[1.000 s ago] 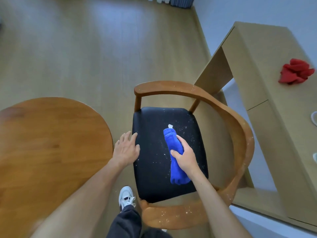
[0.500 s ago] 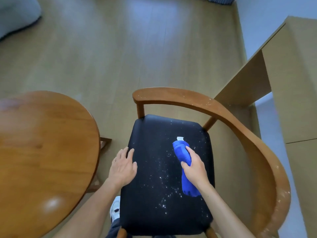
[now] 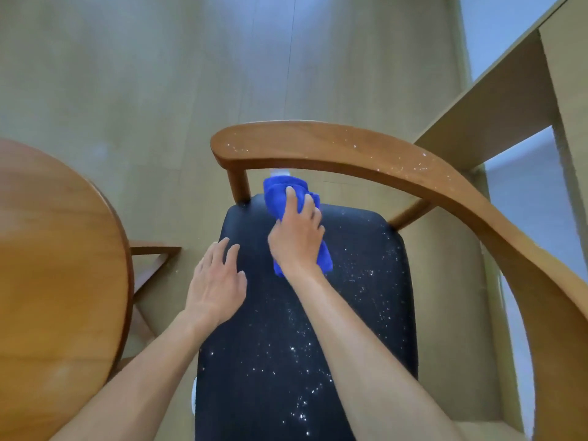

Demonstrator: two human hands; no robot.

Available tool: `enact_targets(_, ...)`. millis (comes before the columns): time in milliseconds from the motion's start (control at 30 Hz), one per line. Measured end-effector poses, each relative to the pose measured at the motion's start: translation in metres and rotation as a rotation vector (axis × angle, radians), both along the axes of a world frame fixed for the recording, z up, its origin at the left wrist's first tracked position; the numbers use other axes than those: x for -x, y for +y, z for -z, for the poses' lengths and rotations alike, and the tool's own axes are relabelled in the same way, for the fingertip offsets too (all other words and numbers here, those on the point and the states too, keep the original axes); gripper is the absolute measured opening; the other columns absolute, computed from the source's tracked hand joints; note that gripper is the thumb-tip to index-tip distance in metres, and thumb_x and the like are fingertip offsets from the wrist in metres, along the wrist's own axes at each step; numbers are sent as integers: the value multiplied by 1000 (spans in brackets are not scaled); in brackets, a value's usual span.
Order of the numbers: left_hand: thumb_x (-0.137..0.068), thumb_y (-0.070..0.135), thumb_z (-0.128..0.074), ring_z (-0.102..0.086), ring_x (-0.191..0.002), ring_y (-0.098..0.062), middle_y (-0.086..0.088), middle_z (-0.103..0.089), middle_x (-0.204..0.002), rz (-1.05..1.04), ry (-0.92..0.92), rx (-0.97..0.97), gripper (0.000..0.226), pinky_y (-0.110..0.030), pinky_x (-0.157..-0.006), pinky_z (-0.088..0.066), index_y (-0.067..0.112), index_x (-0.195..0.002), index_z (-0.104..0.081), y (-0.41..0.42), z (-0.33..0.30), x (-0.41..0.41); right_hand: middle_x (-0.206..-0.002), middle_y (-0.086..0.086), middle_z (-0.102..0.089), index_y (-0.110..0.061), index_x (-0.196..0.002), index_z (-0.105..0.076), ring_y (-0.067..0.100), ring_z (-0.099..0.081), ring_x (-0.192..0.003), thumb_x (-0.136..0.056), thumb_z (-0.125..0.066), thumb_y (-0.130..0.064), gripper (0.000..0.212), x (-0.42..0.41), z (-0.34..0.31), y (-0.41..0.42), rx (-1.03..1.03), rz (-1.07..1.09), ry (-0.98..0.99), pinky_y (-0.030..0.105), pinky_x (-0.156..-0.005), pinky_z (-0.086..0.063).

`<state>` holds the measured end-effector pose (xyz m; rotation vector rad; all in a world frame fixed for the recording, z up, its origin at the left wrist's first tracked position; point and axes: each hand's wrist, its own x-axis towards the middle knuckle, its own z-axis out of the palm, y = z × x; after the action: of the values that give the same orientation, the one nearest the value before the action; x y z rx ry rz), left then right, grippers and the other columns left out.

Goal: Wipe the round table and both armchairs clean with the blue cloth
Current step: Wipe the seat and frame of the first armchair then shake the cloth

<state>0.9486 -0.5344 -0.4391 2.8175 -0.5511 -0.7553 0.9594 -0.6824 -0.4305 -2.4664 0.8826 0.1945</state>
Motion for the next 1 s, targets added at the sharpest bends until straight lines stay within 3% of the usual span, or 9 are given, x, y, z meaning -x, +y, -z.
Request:
enact_targets(233,-83,5,-62,-41,-130,-40,-24,-46,-136,63,-118,70,45,-51,-103,-39,-7,-126,-52,22,22,-2,-159,15,-2,-24,-151,-16,44,-2,-144,-92,-46,-54,73,-19,72,45,169,-259,115,65,-108,-14)
enact_targets(400,-88,8,-55,-40,-130,-45,-28,-46,-136,40,-137,88,43,-56,-103,-39,-10,-126,-51,15,30,1,-149,12,-37,-27,-136,-45,40,-40,-128,-82,-56,-26,55,-15,70,31,304,-319,52,46,-89,-42)
enact_targets(467,-87,18,-45,-38,-133,-44,-28,-43,-139,57,-135,82,50,-55,-106,-36,-10,-129,-50,9,29,0,-140,9,-49,-28,-127,-54,36,-50,-117,-71,-62,-15,58,-9,65,19,332,-376,25,40,-81,-44)
enact_targets(567,-92,25,-37,-26,-141,-37,-21,-31,-151,105,-126,58,55,-48,-115,-24,-2,-140,-40,1,31,-5,-139,10,-49,-25,-126,-57,38,-50,-112,-68,-59,-4,61,13,65,-27,302,-428,-13,43,-80,-41)
enact_targets(700,-99,24,-37,-17,-145,-32,-18,-20,-156,206,-118,22,52,-39,-118,-14,3,-146,-32,-8,35,-8,-144,8,-44,-21,-129,-57,38,-45,-115,-73,-50,1,61,80,68,-122,344,-176,-1,45,-87,-38)
enact_targets(800,-100,23,-38,-7,-146,-28,-13,-10,-159,153,-35,40,53,-32,-117,-4,6,-149,-25,-13,36,-10,-143,11,-45,-15,-129,-57,40,-45,-119,-76,-47,4,57,152,69,-182,270,159,28,42,-98,-37)
enact_targets(867,-99,20,-40,-3,-146,-27,-12,-7,-159,132,-12,51,54,-30,-117,-1,7,-149,-24,-14,38,-9,-131,6,-56,-15,-111,-62,38,-54,-104,-74,-41,3,46,200,63,-191,165,398,29,40,-88,-44)
enact_targets(933,-99,18,-40,-2,-146,-28,-12,-6,-159,123,-4,59,54,-30,-117,-1,6,-149,-23,-13,39,-9,-114,-11,-63,-18,-90,-56,29,-54,-74,-66,-28,-5,39,231,57,-180,54,514,-47,38,-66,-47)
enact_targets(1000,-99,17,-40,-2,-147,-27,-11,-6,-160,115,25,62,54,-31,-117,-2,7,-149,-24,-13,40,-11,-106,-9,-63,-22,-90,-54,27,-52,-73,-68,-28,-9,37,227,54,-167,17,623,-119,34,-64,-45)
